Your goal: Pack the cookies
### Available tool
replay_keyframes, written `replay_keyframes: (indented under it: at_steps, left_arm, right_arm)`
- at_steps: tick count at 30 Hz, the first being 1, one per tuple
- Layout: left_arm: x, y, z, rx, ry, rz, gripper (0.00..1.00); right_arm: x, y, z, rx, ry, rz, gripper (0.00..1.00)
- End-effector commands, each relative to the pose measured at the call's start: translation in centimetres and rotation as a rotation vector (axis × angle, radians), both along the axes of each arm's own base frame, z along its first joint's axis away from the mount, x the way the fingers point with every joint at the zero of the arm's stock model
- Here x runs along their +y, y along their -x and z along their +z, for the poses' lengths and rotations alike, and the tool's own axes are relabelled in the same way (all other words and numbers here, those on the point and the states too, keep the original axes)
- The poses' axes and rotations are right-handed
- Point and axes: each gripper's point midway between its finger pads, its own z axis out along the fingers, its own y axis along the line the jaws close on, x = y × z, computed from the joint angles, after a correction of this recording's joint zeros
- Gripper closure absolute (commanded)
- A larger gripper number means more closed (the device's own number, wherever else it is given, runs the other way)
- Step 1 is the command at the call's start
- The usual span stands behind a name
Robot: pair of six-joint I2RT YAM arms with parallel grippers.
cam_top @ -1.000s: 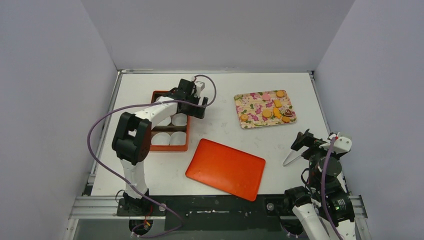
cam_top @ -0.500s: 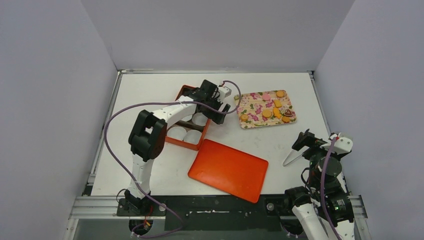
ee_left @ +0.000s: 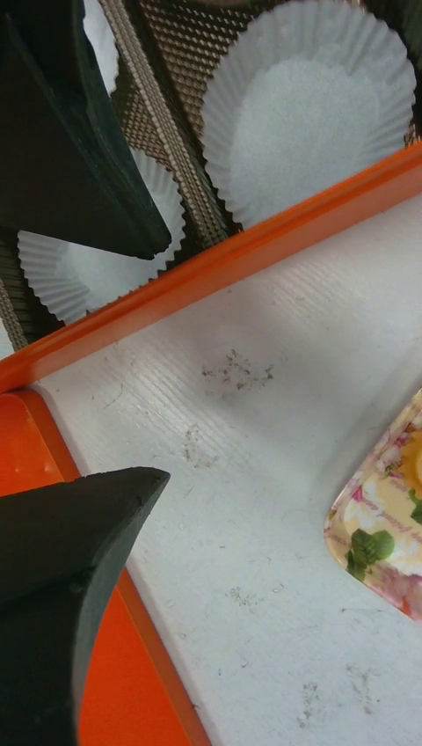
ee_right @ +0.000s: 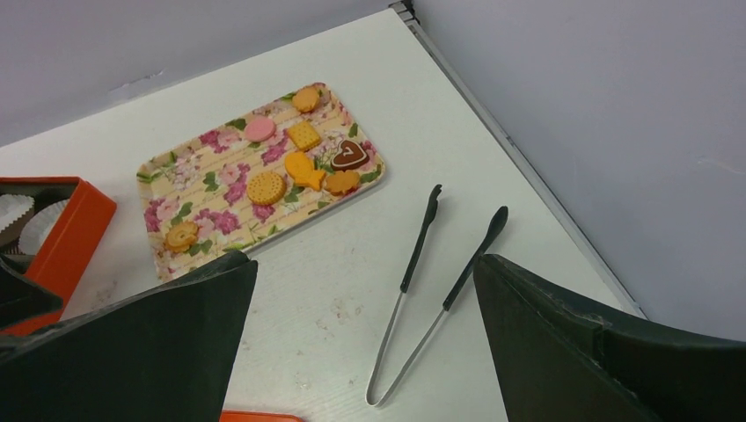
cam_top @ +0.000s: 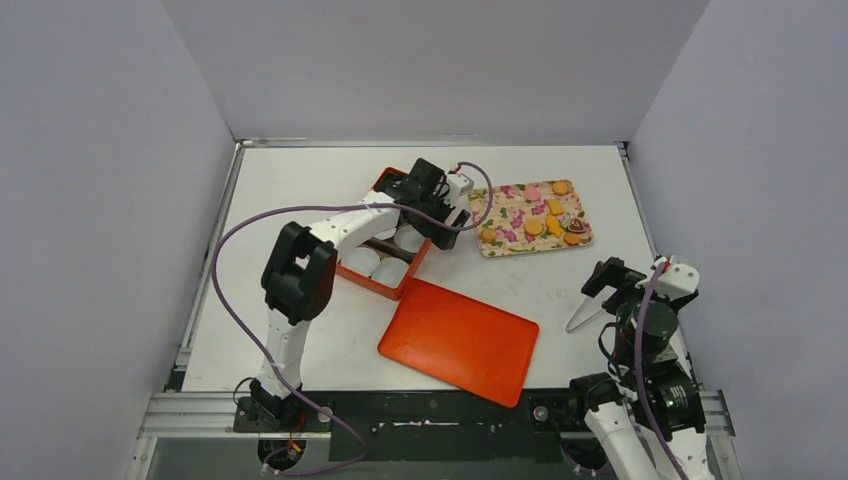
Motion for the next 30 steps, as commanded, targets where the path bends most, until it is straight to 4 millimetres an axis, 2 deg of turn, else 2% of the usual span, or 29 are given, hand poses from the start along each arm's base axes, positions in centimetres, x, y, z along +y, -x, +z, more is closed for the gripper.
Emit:
replay_keyframes:
  at_steps: [1, 4, 5, 9, 13, 17, 20, 23, 27, 30]
  left_arm:
    - [0.6, -1.2, 8.3, -0.162, 0.083, 0.091, 0.13]
    - [2.2, -0.8, 10.6, -0.206, 0.100, 0.166, 0.11]
    - [3.0, -0.6, 11.7, -0.227, 0.106, 0.186, 0.11]
    - [6.4, 0.2, 14.2, -0.238, 0.163, 0.322, 0.08]
    - [10.6, 1.2, 16.5, -0.291, 0.220, 0.464, 0.04]
    - [14.9, 2.7, 18.4, -0.343, 0.291, 0.569, 0.03]
    - [18.0, 3.9, 18.4, -0.372, 0.306, 0.646, 0.03]
    - [20.2, 5.1, 16.7, -0.406, 0.223, 0.699, 0.03]
    - [22.4, 6.5, 14.9, -0.490, 0.101, 0.769, 0.03]
    - [23.3, 7.1, 13.8, -0.538, 0.051, 0.805, 0.03]
  right_arm:
    - [0.3, -1.1, 1.1, 0.014, 0.012, 0.011, 0.00]
    - [0.4, -1.8, 1.5, 0.025, 0.008, 0.003, 0.00]
    - [0.5, -2.0, 1.7, 0.026, 0.004, 0.002, 0.00]
    - [1.2, -3.4, 1.7, 0.058, -0.045, 0.005, 0.00]
    - [2.6, -5.2, -0.3, 0.158, -0.107, 0.019, 0.00]
    - [2.8, -6.4, -2.3, 0.225, -0.150, -0.022, 0.00]
    - [3.5, -7.6, -3.5, 0.269, -0.156, 0.002, 0.00]
    - [5.3, -9.5, -5.1, 0.330, -0.161, 0.084, 0.00]
    - [7.5, -12.5, -7.1, 0.416, -0.174, 0.171, 0.00]
    - [8.8, -14.6, -8.7, 0.475, -0.185, 0.219, 0.00]
